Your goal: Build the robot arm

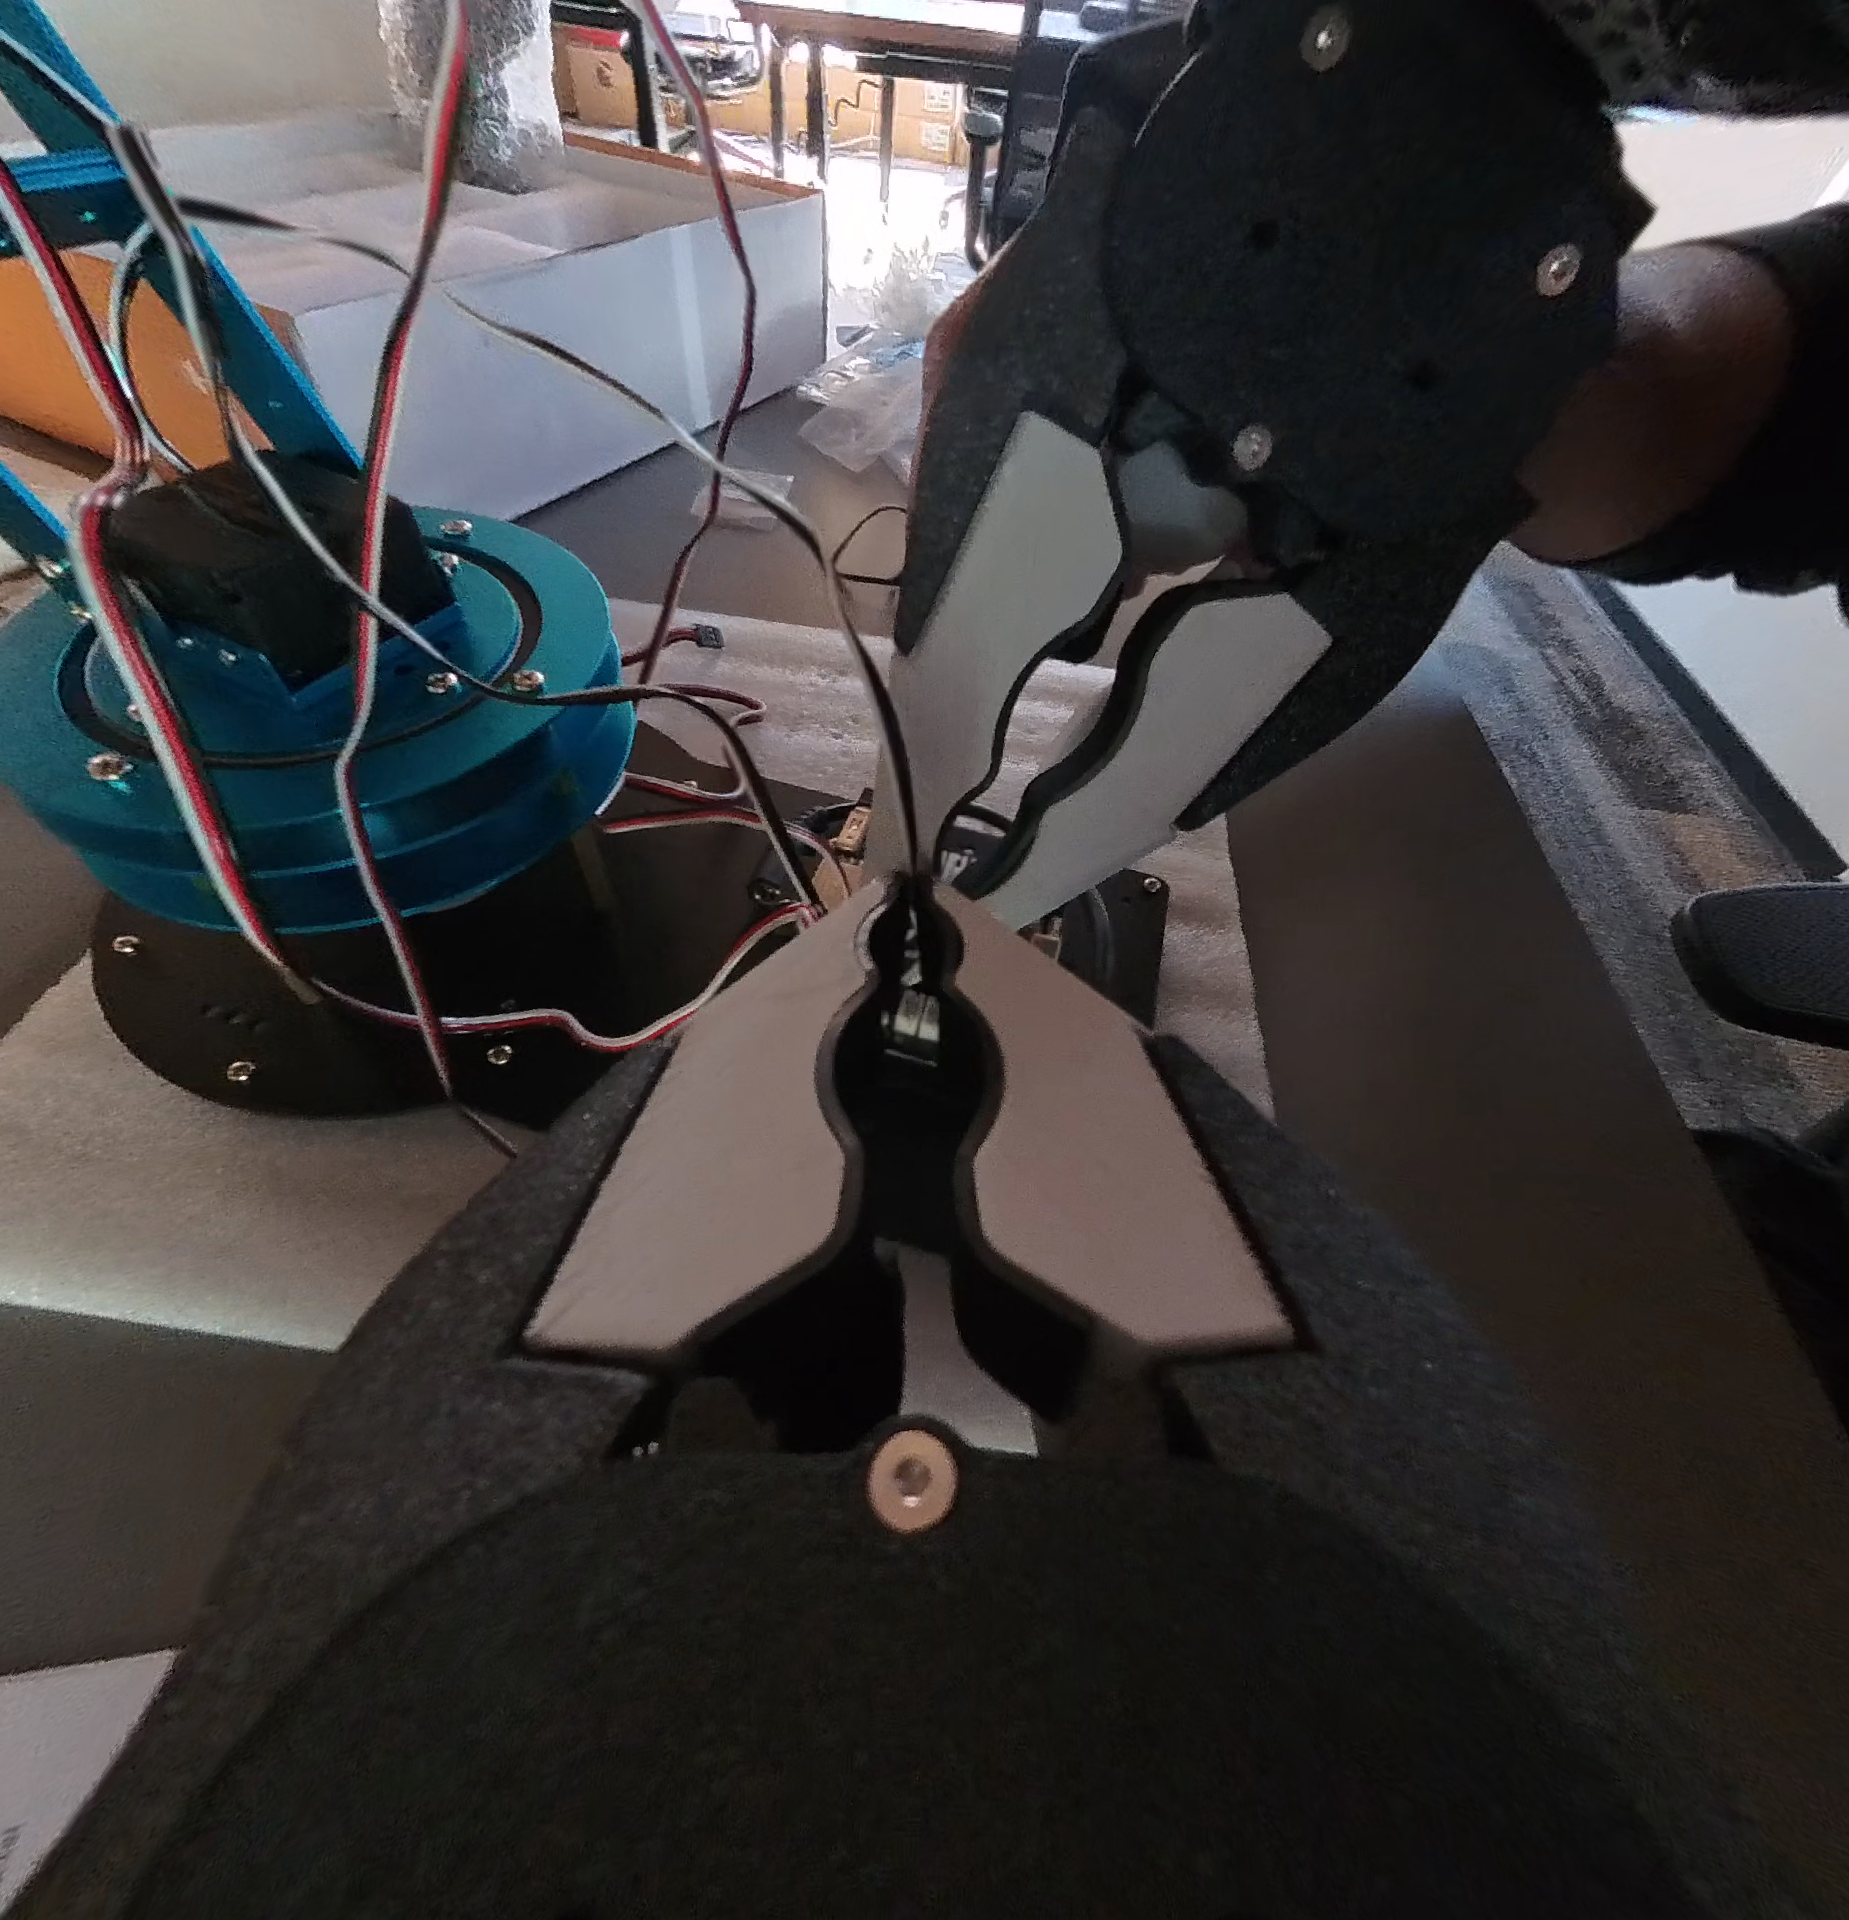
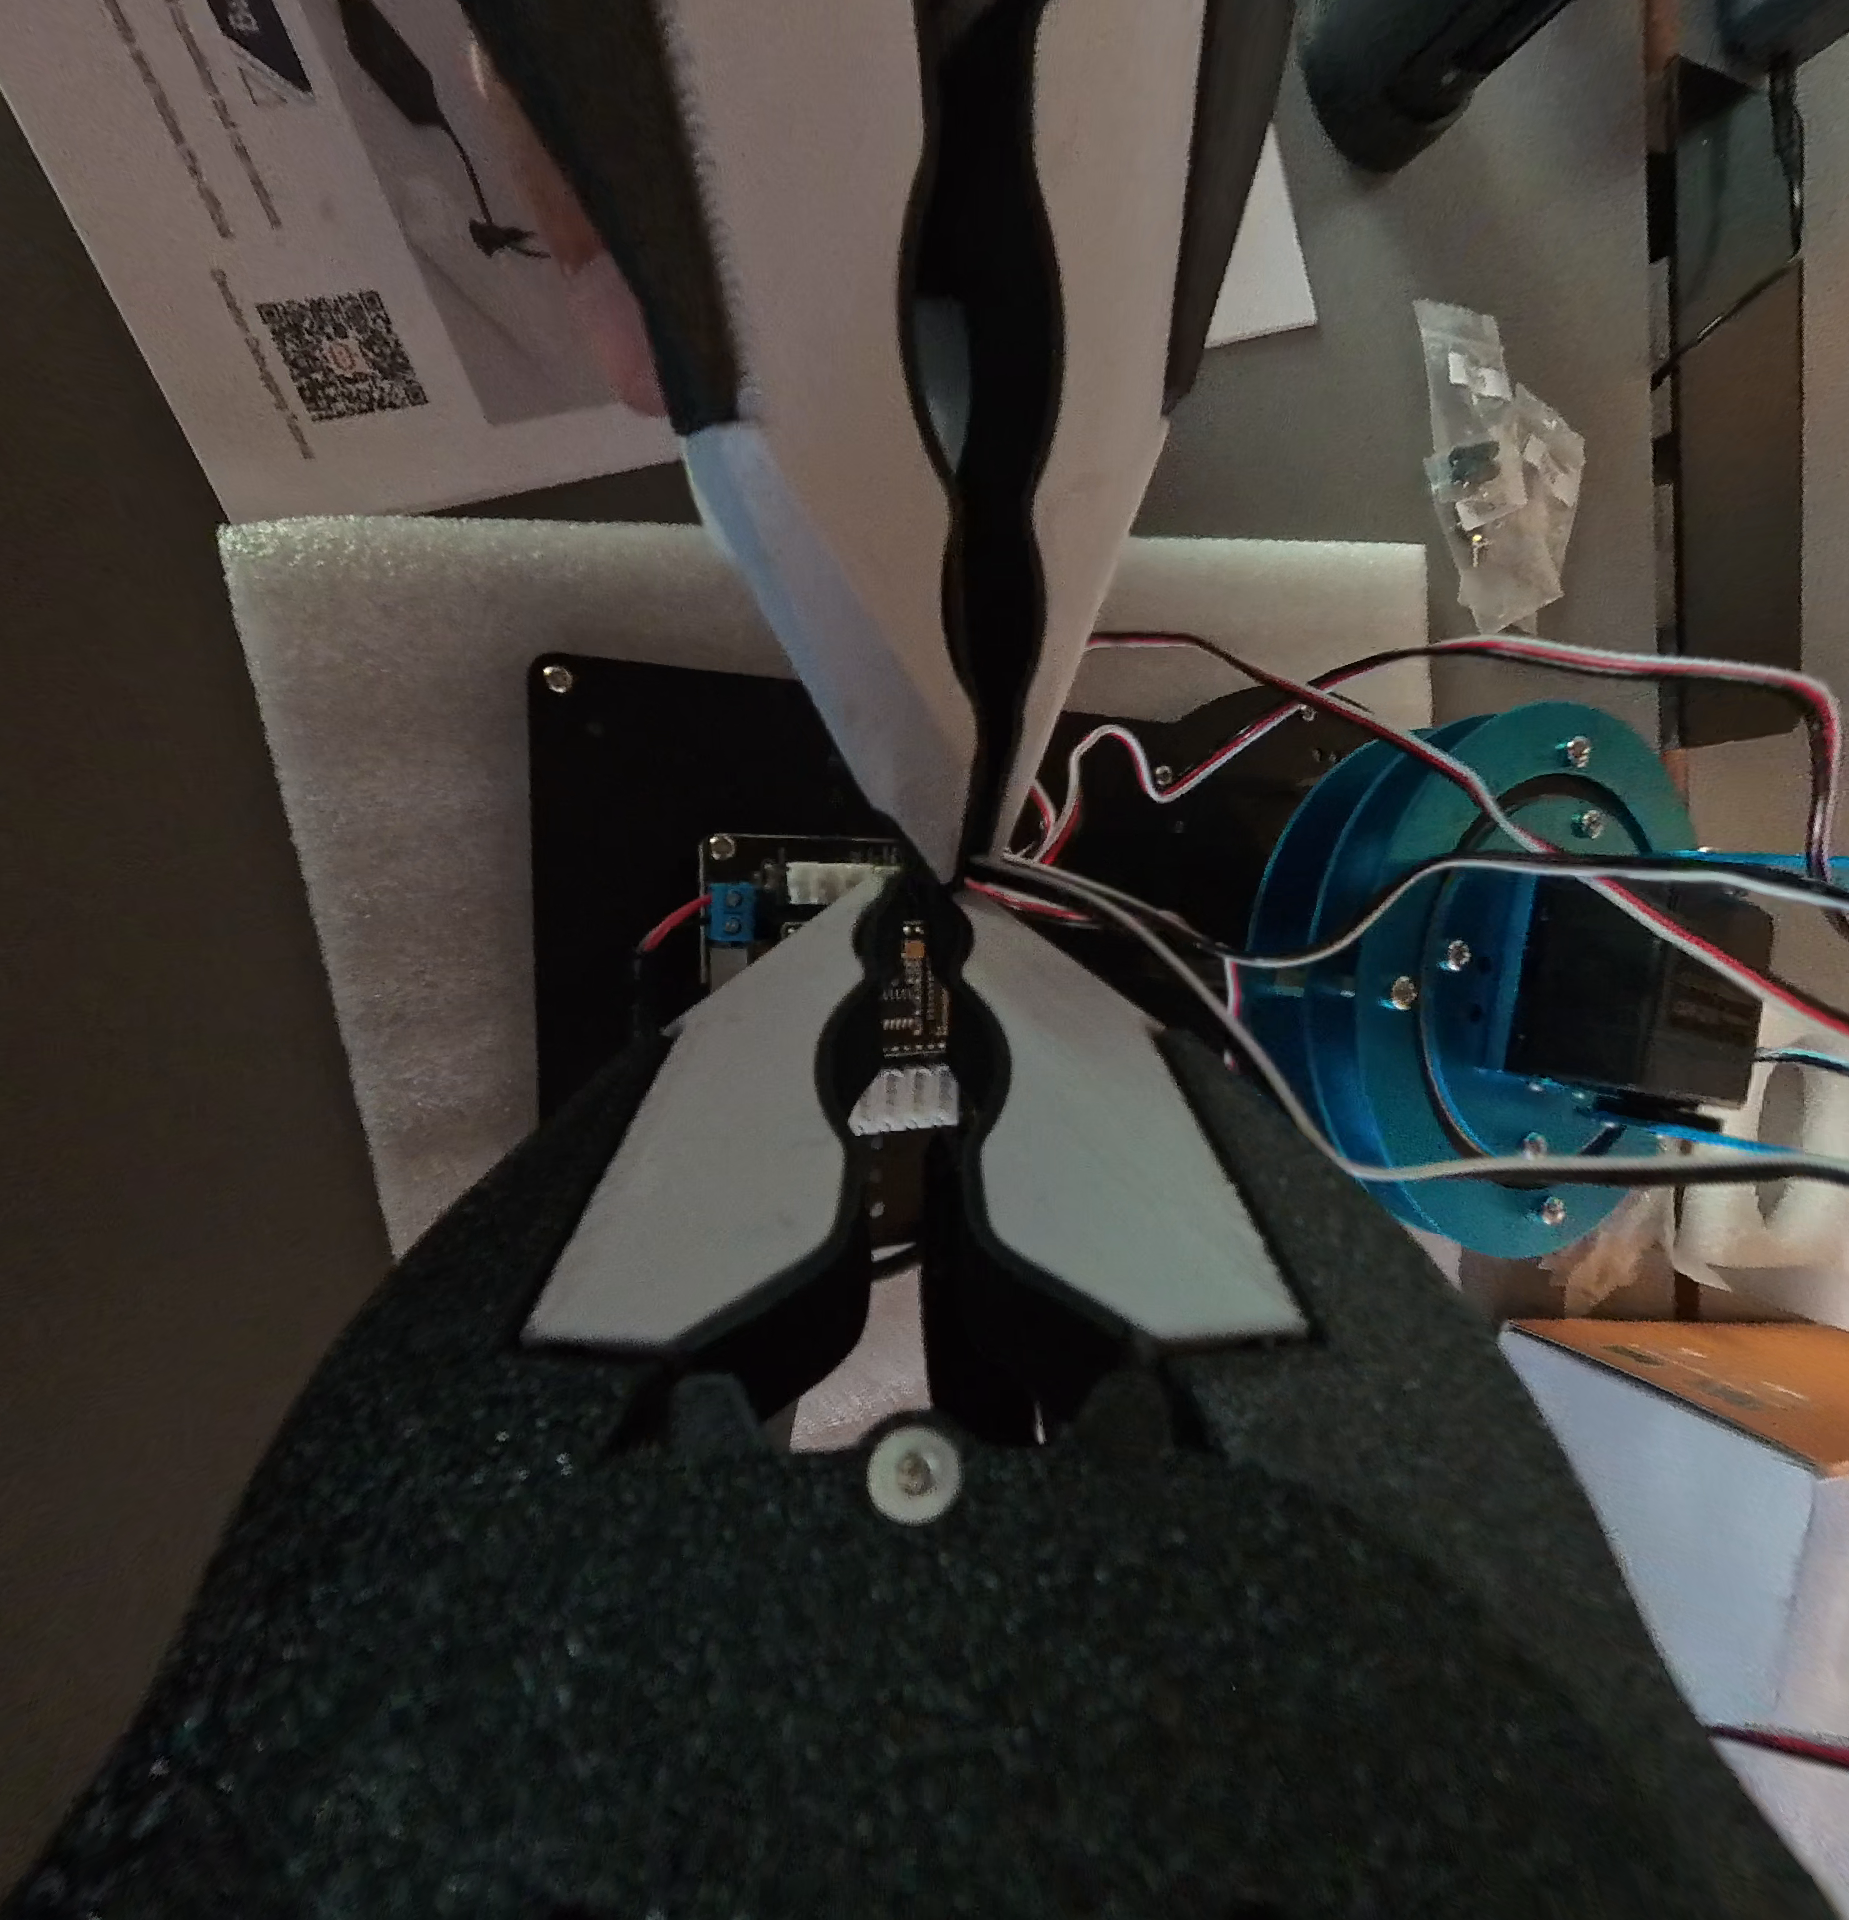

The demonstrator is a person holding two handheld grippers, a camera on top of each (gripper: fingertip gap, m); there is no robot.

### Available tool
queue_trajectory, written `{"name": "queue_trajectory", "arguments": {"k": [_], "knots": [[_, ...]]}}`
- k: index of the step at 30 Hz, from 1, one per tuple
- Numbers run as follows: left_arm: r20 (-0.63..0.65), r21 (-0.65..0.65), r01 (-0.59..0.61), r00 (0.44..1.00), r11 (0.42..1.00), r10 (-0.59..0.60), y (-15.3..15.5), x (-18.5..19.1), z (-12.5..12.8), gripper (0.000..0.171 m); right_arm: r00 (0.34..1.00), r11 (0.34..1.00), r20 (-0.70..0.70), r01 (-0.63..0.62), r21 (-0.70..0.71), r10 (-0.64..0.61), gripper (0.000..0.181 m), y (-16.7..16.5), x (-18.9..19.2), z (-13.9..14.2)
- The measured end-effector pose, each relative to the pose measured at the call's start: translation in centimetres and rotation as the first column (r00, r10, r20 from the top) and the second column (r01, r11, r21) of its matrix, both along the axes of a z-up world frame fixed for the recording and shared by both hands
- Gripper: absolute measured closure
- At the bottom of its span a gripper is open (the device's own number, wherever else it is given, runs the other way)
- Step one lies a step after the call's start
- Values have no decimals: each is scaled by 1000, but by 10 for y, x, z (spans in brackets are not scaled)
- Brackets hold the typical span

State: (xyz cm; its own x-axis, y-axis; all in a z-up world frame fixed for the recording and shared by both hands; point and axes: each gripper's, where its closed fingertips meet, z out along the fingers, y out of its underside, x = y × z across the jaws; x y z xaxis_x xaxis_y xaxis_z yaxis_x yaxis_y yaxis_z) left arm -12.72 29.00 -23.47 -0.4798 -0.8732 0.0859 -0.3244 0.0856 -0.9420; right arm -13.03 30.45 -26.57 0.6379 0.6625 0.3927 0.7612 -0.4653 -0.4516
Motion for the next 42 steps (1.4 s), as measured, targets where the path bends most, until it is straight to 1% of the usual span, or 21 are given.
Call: {"name": "queue_trajectory", "arguments": {"k": [3, 6, 10, 12, 18, 24, 27, 42], "knots": [[12, 26, -15, 1000, 1000, 15, 3, 1, -1, 171, 1000, 1000, -12, 2, 28, -1, 179, 0, 0, 0], [13, 16, -17, 1000, 1000, 16, 5, 2, -2, 171, 999, 999, -42, 11, 50, -9, 179, -1, 2, 1], [23, 33, -23, 999, 999, 22, 7, 2, -2, 171, 997, 995, -78, 19, 100, -11, 177, -2, 5, 5], [24, 27, -22, 1000, 999, 21, 7, 2, -2, 171, 995, 993, -97, 8, 121, 4, 177, -4, 2, 8], [22, 22, -29, 999, 999, 28, 8, 3, -2, 171, 997, 988, -72, -9, 153, 20, 181, 2, -2, 7], [26, 47, -26, 999, 999, 25, 6, 3, -4, 171, 1000, 989, 20, -21, 145, 19, 181, 2, 0, 4], [26, 55, -26, 999, 998, 25, 5, 3, -5, 171, 1000, 990, 30, -13, 141, 8, 181, 1, 1, 3], [13, 77, -36, 999, 996, 35, 8, 5, -9, 171, 994, 996, -96, 49, 74, -42, 181, 0, 1, -1]]}}
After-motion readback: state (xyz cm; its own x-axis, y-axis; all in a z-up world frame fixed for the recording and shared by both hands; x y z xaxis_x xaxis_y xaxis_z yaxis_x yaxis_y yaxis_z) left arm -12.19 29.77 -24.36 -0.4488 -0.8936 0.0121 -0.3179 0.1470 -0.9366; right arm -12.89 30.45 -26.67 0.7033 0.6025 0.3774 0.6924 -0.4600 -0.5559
